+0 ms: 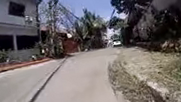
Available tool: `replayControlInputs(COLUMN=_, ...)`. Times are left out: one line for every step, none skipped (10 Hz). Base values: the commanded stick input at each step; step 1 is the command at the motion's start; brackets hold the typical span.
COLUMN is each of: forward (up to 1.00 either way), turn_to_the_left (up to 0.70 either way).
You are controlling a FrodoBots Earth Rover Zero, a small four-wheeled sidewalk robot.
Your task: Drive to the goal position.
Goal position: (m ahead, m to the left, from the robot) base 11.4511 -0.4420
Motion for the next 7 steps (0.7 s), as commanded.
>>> replayControlInputs(forward=1.00, turn_to_the_left=0.02)
replayControlInputs(forward=1.00, turn_to_the_left=0.15)
replayControlInputs(forward=1.00, turn_to_the_left=0.25)
replayControlInputs(forward=1.00, turn_to_the_left=0.14)
replayControlInputs(forward=1.00, turn_to_the_left=0.02)
replayControlInputs(forward=1.00, turn_to_the_left=0.01)
replayControlInputs(forward=1.00, turn_to_the_left=0.02)
